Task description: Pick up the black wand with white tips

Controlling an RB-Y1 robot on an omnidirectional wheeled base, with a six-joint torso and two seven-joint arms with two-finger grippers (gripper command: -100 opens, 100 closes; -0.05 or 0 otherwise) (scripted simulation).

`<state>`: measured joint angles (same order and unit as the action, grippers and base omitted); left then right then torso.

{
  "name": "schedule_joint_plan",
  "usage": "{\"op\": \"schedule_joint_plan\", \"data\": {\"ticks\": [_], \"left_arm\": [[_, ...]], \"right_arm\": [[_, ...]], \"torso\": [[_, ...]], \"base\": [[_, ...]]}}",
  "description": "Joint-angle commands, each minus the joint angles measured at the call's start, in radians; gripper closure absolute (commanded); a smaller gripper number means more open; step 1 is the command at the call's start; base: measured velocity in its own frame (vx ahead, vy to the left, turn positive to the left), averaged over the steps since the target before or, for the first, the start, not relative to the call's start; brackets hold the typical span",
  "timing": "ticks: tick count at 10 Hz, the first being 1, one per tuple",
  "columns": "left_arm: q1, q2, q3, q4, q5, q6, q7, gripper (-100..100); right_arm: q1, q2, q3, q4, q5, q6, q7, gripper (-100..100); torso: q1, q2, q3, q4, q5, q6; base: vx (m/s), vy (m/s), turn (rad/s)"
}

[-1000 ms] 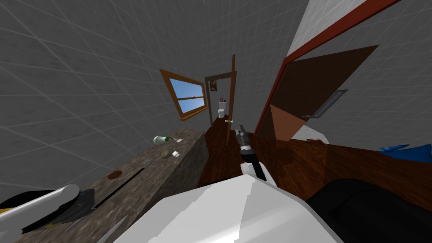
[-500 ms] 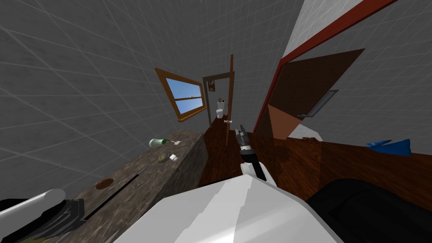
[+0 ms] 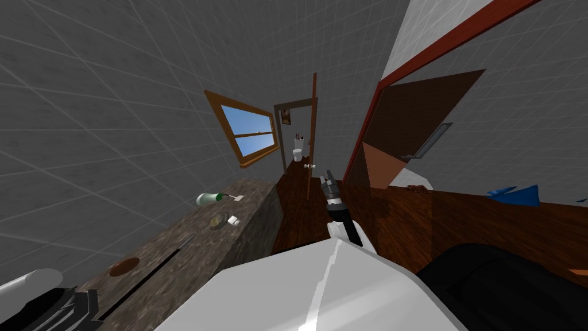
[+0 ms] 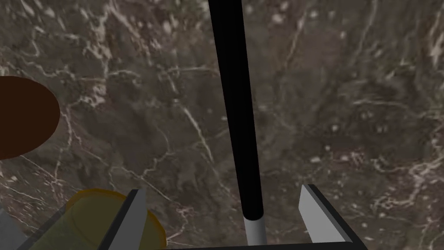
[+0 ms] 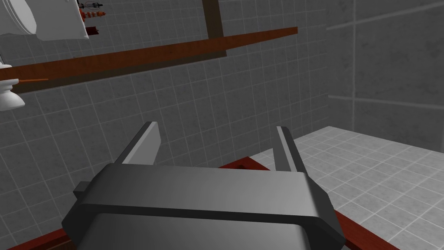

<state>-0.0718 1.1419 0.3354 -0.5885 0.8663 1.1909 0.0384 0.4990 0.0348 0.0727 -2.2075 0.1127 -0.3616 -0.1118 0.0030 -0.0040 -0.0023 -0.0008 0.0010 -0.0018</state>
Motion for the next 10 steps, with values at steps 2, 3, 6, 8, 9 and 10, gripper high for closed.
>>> {"op": "schedule_joint_plan", "data": {"ticks": [2,3,6,8,9,10], "left_arm": [[-0.025,0.016,-0.011,0.064,0.028,0.051,-0.011,-100],[-0.025,0.016,-0.011,0.080,0.028,0.051,-0.011,-100],[-0.045,0.036,-0.023,0.161,0.074,0.123,-0.016,-100],[-0.052,0.044,-0.028,0.195,0.092,0.152,-0.019,-100],[-0.052,0.044,-0.028,0.195,0.092,0.152,-0.019,-100],[-0.052,0.044,-0.028,0.210,0.092,0.152,-0.019,-100]], "right_arm": [[0.000,0.000,0.000,0.000,0.000,0.000,0.000,0],[0.000,0.000,0.000,0.000,0.000,0.000,0.000,0],[0.000,0.000,0.000,0.000,0.000,0.000,0.000,0],[0.000,0.000,0.000,0.000,0.000,0.000,0.000,0],[0.000,0.000,0.000,0.000,0.000,0.000,0.000,0],[0.000,0.000,0.000,0.000,0.000,0.000,0.000,0]], "torso": [[-0.001,0.002,0.001,0.000,0.000,0.000],[-0.001,0.001,0.001,0.000,0.000,0.000],[0.000,0.000,0.000,0.000,0.000,0.000],[0.000,0.001,0.000,0.000,0.000,0.000],[0.000,0.000,0.000,0.000,0.000,0.000],[0.000,0.001,0.001,0.000,0.000,0.000]], "base": [[0.029,0.017,-0.027],[0.043,0.026,-0.044],[0.053,0.032,-0.041],[0.041,0.029,-0.031],[0.036,0.024,-0.024],[0.016,0.014,0.000]]}}
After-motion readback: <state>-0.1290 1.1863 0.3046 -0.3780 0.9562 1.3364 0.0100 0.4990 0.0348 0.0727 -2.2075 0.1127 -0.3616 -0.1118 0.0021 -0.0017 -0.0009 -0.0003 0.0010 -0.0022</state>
